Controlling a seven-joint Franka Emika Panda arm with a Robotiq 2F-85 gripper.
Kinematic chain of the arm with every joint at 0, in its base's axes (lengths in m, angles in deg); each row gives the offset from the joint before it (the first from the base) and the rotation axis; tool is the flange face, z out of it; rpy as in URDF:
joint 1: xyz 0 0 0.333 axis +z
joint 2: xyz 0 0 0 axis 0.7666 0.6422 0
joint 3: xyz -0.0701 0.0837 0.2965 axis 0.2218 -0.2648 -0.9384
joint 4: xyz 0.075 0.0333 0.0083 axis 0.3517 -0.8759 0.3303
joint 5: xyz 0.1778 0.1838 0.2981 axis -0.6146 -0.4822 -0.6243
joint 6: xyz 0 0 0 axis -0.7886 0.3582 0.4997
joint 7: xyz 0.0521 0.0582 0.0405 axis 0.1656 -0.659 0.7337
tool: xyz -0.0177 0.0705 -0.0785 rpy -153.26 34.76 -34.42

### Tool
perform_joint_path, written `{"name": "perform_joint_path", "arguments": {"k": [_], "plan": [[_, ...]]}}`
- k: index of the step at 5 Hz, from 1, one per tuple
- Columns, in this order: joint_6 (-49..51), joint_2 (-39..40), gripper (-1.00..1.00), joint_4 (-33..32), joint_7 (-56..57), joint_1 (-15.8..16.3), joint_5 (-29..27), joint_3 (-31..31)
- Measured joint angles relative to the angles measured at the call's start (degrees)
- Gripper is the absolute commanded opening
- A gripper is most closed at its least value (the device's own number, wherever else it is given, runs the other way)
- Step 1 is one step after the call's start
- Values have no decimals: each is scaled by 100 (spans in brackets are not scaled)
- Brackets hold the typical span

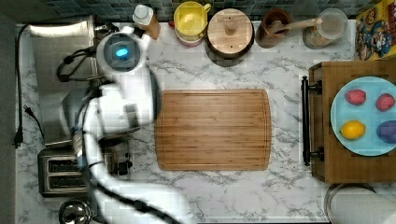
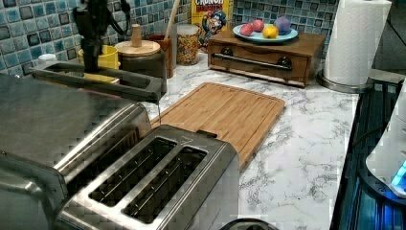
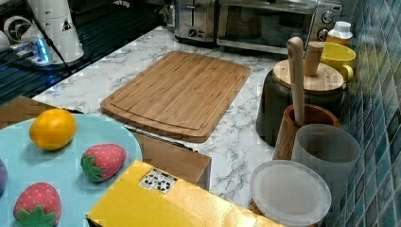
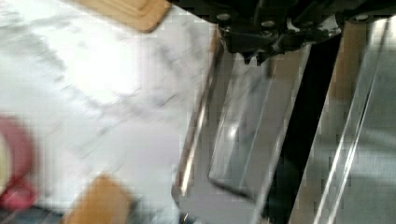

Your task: Close the oven.

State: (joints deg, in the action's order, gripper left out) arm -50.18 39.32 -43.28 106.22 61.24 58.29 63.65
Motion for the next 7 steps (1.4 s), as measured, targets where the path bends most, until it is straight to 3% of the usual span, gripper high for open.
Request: {"name": "perform_joint_path", "arguments": {"k": [1,3,5,7], "plan": [[-106,-56,-100,90,-1007,677,841,67],[-123,-46,-100,78,-1430,1444,994,70],[-159,-224,-100,-28,-1975,1451,1155,438],[-185,-298,-100,-11,-2090,1102,1164,619]]}}
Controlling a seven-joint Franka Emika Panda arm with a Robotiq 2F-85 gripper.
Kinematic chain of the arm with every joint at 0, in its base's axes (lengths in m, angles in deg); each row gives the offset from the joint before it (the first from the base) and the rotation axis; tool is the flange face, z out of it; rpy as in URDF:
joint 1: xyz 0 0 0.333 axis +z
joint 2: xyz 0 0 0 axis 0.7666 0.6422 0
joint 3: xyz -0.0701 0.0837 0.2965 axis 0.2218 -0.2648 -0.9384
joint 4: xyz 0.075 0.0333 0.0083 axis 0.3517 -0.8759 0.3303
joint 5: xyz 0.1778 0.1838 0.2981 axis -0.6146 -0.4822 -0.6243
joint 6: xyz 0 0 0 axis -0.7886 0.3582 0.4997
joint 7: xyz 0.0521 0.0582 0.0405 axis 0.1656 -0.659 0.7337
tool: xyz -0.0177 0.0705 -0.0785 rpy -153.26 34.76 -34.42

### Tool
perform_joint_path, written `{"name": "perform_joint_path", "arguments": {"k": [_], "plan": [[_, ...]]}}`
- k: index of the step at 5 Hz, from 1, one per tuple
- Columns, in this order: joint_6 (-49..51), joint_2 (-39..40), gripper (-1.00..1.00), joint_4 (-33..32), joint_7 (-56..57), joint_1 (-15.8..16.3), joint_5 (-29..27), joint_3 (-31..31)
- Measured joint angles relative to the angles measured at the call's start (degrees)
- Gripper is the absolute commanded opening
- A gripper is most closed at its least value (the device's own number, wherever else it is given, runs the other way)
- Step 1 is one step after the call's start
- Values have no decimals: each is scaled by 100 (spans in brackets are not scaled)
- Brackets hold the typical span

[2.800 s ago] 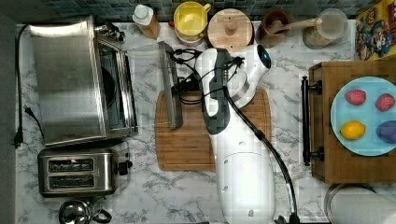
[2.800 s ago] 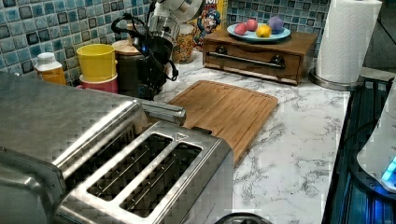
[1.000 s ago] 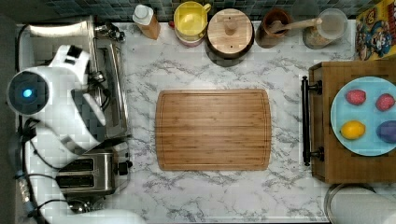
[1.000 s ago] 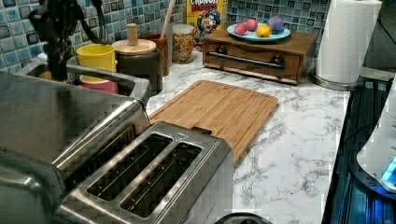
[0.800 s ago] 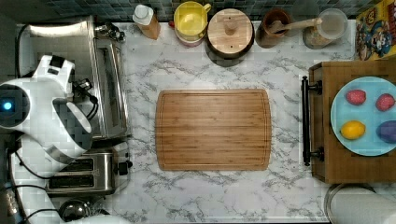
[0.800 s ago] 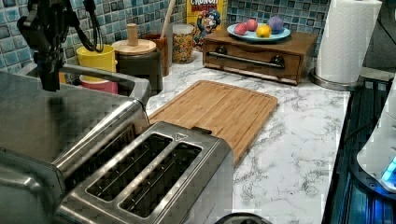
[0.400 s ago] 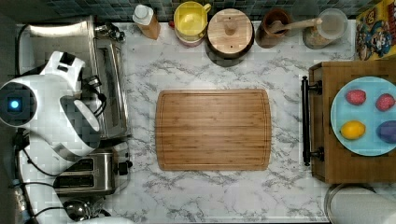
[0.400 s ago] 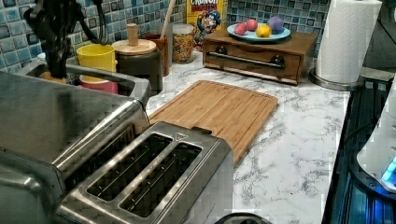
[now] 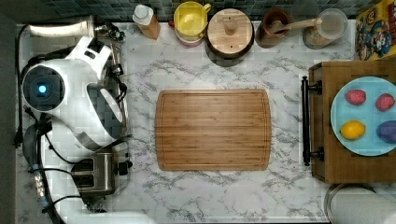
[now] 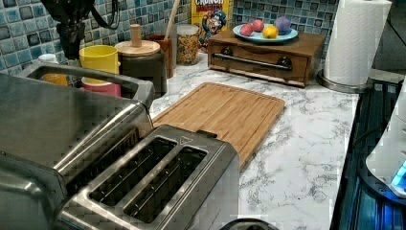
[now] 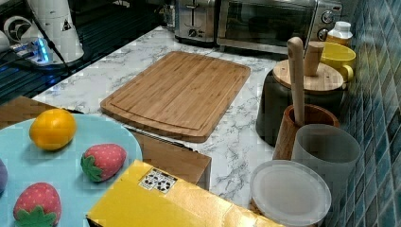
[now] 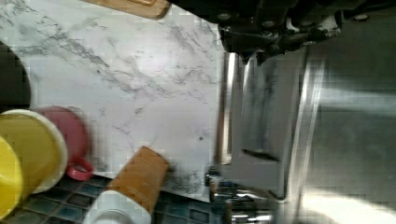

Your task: Close the oven.

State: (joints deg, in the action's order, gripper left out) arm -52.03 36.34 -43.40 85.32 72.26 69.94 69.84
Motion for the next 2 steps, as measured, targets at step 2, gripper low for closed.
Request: {"name": "perform_joint_path", "arguments": {"k": [2], "plan": [[-115,-28,-100,-28,0,-57,100,122]]}}
